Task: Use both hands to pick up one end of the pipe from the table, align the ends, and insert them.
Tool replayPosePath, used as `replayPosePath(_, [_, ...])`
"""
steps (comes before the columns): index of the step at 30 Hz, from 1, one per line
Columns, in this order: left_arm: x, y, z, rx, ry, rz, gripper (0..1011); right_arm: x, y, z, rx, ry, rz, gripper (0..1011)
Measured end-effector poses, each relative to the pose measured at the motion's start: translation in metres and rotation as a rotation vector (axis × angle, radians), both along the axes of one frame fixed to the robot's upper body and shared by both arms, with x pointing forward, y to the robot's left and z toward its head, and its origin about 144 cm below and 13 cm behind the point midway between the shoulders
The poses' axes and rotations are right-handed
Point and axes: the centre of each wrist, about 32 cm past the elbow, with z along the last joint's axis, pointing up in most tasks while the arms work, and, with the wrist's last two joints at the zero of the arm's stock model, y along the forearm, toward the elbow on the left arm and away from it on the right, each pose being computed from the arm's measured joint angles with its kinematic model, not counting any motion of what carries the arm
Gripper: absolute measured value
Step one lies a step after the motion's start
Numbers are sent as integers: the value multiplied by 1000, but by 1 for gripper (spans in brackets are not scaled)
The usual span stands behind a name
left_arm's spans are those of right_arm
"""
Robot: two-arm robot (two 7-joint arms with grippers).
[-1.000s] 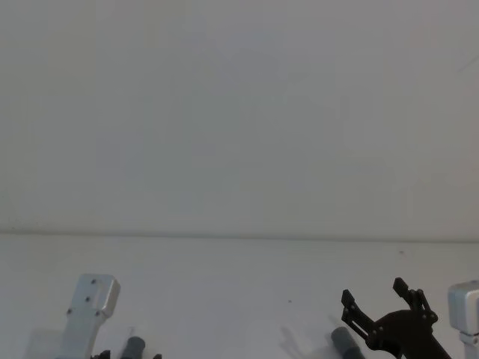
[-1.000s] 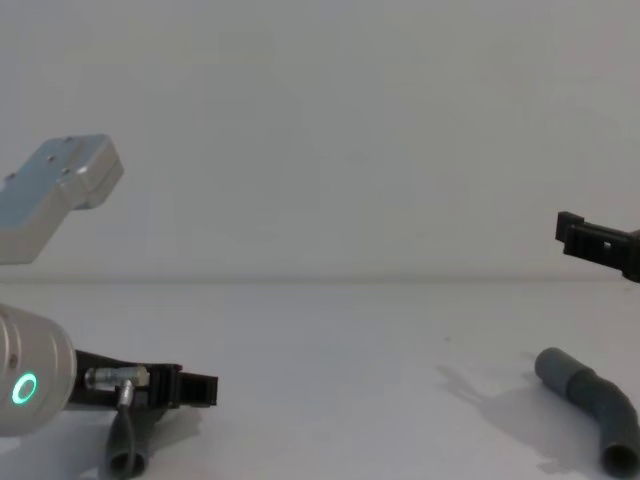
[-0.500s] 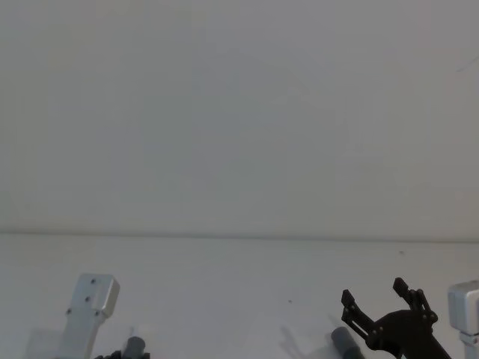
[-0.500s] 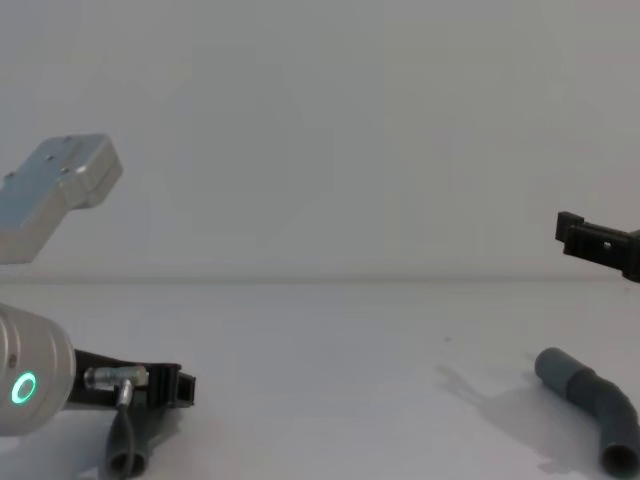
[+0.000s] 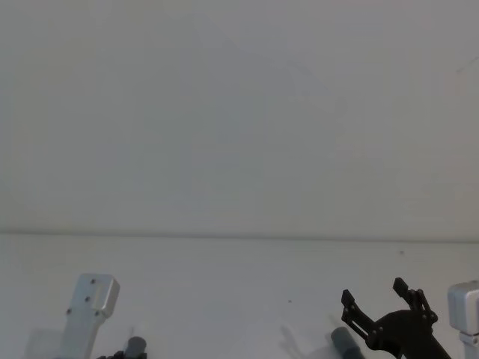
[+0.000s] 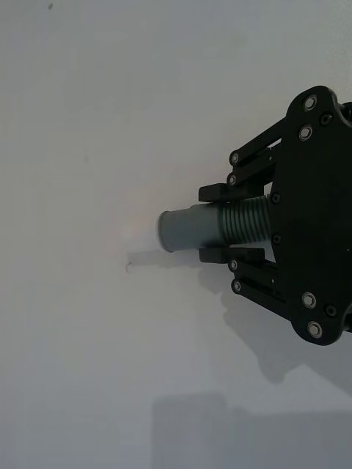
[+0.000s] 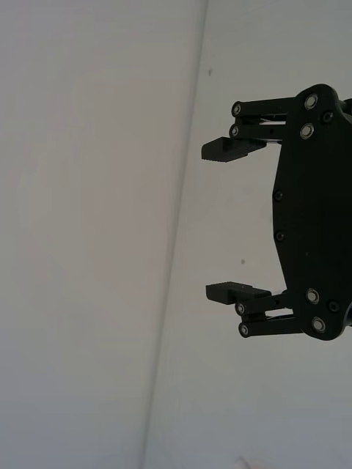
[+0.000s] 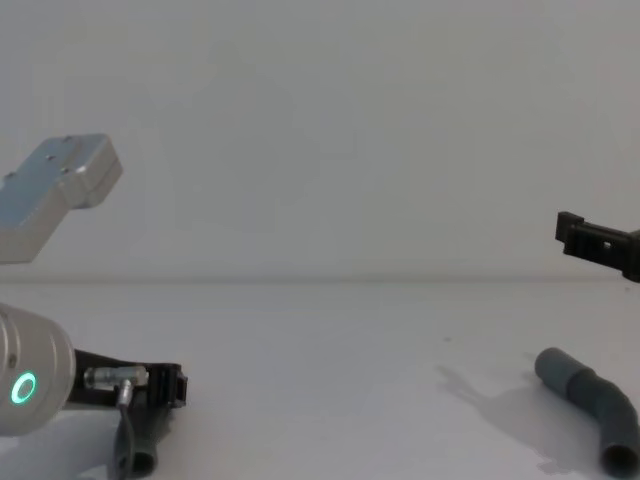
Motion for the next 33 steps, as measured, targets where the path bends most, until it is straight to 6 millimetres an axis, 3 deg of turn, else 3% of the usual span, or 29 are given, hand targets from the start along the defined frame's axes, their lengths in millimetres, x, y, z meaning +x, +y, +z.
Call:
replayPosePath(22, [0, 0, 0, 0, 0, 0, 327, 0, -1, 1, -3, 3, 1, 1000])
replayPosePath(33, [0, 0, 0, 0, 0, 0, 327, -4, -11, 17, -57, 59, 27, 1000])
